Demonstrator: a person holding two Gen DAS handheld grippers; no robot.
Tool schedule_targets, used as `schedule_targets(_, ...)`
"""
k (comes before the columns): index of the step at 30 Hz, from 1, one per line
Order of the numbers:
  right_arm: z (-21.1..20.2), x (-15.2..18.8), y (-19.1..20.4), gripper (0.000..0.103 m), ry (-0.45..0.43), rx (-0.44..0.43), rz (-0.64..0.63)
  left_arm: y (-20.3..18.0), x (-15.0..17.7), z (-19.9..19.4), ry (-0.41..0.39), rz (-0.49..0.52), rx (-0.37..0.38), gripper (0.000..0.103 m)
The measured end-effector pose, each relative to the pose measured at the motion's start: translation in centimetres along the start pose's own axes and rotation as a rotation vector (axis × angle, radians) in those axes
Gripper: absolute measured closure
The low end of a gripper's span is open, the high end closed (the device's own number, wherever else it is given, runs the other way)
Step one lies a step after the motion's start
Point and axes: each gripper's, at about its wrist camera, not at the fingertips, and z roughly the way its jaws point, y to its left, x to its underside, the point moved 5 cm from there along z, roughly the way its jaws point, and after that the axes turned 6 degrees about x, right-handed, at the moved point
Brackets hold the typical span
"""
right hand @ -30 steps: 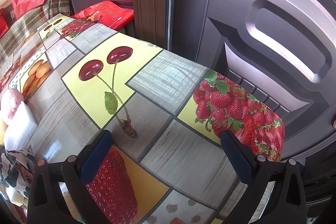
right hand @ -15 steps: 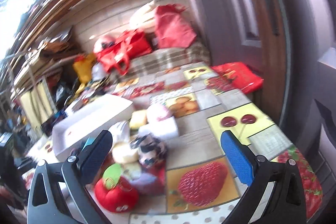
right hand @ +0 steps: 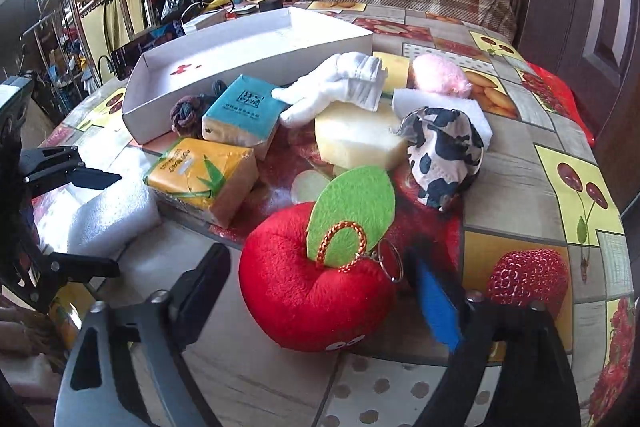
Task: Organize soft objects
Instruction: 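Grasp the white foam block with the left tool while the right tool grasps the red plush apple, then carry the foam block and plush apple into the white box and open both tools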
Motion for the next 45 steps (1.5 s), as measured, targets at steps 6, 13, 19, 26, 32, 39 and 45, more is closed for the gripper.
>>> schedule_targets(6, -2.5, -0.4, -0.5, 0.041, -0.093, -0.01, 0.014, 0.3, 0.4, -1.3, -0.066, 0.003, -0.004, 0.051)
schedule_targets(13, -10.2, -4.9, -2.9, 0.04, -0.471, 0.078, 0.115, 3.5, -2.1, -9.0, -0.487, -0.058, -0.15, 0.051)
schedule_targets(19, -9.4, -5.8, -4.5, 0.04, -0.615, 0.219, 0.197, 8.8, -2.4, -11.4, -0.64, -0.111, -0.434, 0.051)
schedule_targets(26, -6.3, -5.4, -2.9, 0.04, -0.578, 0.214, 0.203, 11.9, -0.5, -13.6, -0.712, -0.22, -0.504, 0.051)
schedule_targets(32, -6.2, -6.5, 1.4, 0.04, -0.626, 0.117, 0.148, 14.3, -0.4, -14.0, -0.719, -0.283, -0.53, 0.051)
schedule_targets(39, -5.3, -8.2, 7.1, 0.04, -0.642, -0.005, 0.068, 16.1, -1.6, -12.4, -0.679, -0.281, -0.52, 0.051)
schedule_targets(45, -3.9, -10.0, 11.9, 0.04, -0.624, -0.101, 0.009, 17.8, -2.5, -10.6, -0.633, -0.304, -0.504, 0.051)
